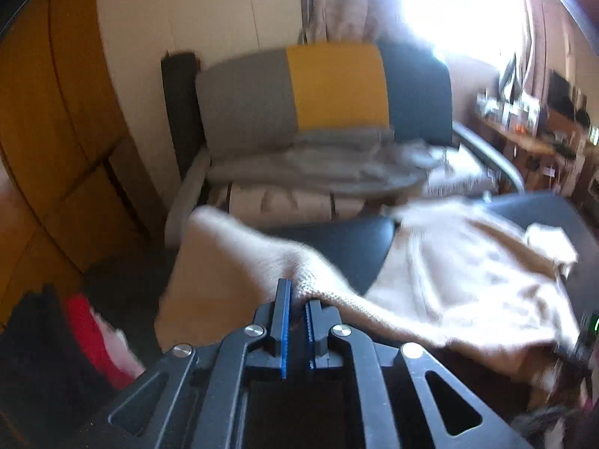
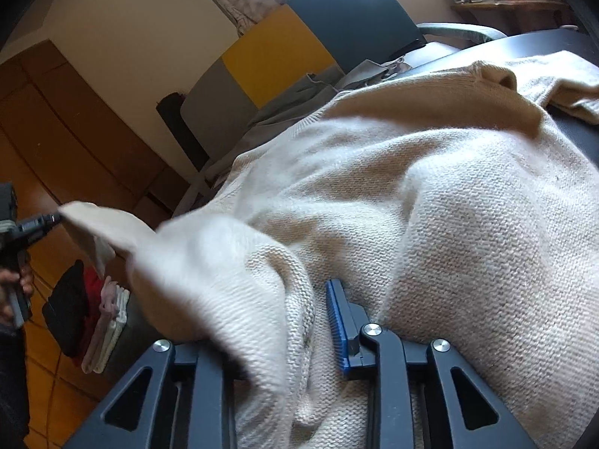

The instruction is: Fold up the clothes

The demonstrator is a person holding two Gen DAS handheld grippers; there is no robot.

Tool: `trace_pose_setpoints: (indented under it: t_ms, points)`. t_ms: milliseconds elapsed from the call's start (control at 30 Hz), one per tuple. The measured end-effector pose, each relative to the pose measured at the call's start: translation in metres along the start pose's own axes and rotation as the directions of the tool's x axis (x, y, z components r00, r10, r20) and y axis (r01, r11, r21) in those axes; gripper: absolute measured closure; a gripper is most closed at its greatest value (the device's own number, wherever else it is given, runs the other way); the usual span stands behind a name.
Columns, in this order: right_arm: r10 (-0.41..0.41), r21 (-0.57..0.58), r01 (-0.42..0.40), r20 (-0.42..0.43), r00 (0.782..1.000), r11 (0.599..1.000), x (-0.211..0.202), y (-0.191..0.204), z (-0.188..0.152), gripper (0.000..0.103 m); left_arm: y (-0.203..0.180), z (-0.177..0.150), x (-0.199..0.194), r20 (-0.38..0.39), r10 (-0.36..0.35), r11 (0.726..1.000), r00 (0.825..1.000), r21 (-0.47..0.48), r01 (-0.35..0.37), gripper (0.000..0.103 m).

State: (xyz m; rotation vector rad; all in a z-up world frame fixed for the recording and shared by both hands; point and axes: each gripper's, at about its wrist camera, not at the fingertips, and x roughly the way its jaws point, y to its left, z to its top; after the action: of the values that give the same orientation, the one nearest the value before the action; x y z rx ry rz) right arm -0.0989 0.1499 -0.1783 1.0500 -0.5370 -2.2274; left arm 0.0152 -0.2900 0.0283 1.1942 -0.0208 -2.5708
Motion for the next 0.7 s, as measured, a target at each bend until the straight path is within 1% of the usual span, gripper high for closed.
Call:
trace_pose_setpoints:
  t_ms: [33,67,133,200,233,300,333,400,433,467,633,667,700]
  points:
    - [0.001,-0.002,-0.001,-0.001,1.0,1.0,0.0,0.001,0.0,0.073,0.002,-0.018,0.012,-0.069,0.012,1.0,0.998,0.022,-0.011,0.092]
    - [0.003,-0.004,-0.003,-0.001,1.0,1.0,0.0,0.001,0.0,0.073,0.009,-0.039,0.023,-0.131,0.014,1.0,0.991,0.018,-0.012,0.091]
    - [0.008,-0.002,-0.008,-0.002,1.0,1.0,0.0,0.0,0.0,0.073,0.03,-0.08,0.04,-0.226,-0.013,0.999,0.974,-0.052,0.001,0.09]
    - [0.009,-0.003,-0.009,-0.002,1.0,1.0,0.0,0.0,0.0,0.073,0.053,-0.123,0.054,-0.291,-0.002,0.989,0.957,-0.143,-0.042,0.087]
    - [0.008,-0.004,-0.008,-0.002,1.0,1.0,0.0,0.001,0.0,0.073,0.066,-0.142,0.057,-0.307,0.008,0.976,0.952,-0.205,-0.075,0.087]
    - [0.005,-0.006,-0.005,-0.003,1.0,1.0,0.001,0.001,0.0,0.073,0.092,-0.173,0.055,-0.321,0.013,0.939,0.947,-0.322,-0.122,0.087]
    - [0.003,-0.007,-0.003,-0.003,1.0,1.0,0.002,0.001,0.0,0.073,0.102,-0.186,0.053,-0.319,0.009,0.917,0.948,-0.375,-0.135,0.087]
    - [-0.002,-0.011,0.002,-0.004,1.0,1.0,0.002,0.002,-0.001,0.073,0.116,-0.208,0.045,-0.285,-0.019,0.878,0.958,-0.463,-0.12,0.089]
    - [-0.004,-0.014,0.004,-0.004,1.0,1.0,0.003,0.003,-0.001,0.073,0.118,-0.215,0.042,-0.26,-0.04,0.87,0.965,-0.484,-0.094,0.089]
    - [-0.007,-0.016,0.007,-0.005,1.0,1.0,0.003,0.003,0.0,0.073,0.118,-0.216,0.042,-0.244,-0.046,0.866,0.969,-0.493,-0.083,0.088]
    - [-0.025,-0.031,0.025,-0.01,1.0,0.999,0.005,0.006,0.0,0.072,0.134,-0.211,0.059,-0.213,0.023,0.83,0.977,-0.541,-0.137,0.088]
    - [-0.03,-0.034,0.029,-0.01,1.0,0.999,0.006,0.006,0.0,0.072,0.14,-0.21,0.063,-0.208,0.015,0.807,0.978,-0.575,-0.134,0.088]
    - [-0.034,-0.037,0.033,-0.01,0.999,0.999,0.006,0.007,0.0,0.072,0.149,-0.211,0.068,-0.199,-0.016,0.773,0.98,-0.624,-0.114,0.088]
